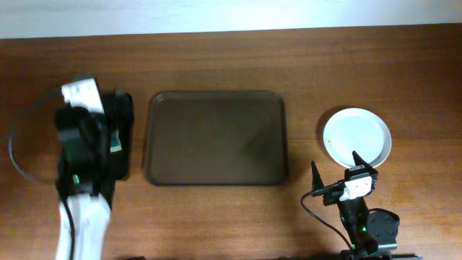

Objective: Clean dirty plates on tray and stack at the side

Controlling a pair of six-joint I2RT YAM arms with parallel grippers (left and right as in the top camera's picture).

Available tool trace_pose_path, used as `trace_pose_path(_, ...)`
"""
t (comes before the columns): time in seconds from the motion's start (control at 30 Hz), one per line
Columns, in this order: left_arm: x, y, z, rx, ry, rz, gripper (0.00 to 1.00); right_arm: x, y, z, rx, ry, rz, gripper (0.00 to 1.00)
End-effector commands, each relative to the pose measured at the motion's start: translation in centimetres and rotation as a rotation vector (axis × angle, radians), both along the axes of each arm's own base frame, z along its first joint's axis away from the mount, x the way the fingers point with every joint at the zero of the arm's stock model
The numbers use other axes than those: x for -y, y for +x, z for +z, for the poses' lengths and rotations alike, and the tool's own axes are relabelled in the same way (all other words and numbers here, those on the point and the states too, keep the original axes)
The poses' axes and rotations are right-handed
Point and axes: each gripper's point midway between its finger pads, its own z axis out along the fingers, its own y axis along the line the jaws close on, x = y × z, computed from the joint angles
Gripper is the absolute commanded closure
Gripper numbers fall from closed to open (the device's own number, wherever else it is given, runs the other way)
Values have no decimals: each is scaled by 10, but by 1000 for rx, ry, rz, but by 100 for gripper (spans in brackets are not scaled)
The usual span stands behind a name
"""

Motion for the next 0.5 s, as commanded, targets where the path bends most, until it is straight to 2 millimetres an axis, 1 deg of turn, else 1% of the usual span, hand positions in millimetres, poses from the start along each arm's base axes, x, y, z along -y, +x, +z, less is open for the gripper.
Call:
trace_pose_path(0.0,6,-46,-36,36,3,-5,1,-3,0,-2,1,1,14,1)
trace_pose_path(0.07,9,-62,-43,81,9,-6,1,-3,0,-2,2,1,14,2)
trace_pose_path(0.23,14,-89,-64,174,20,-14,1,-3,0,-2,1,1,14,2)
trace_pose_path(0.33,19,-100,-74,229,23,-34,1,-3,0,-2,1,1,14,1)
trace_pose_path(0.4,20,-107,-77,264,29,-34,1,-3,0,-2,2,1,14,2)
trace_pose_path(0.47,21,-111,-77,260,28,-36,1,-3,0,-2,1,1,14,2)
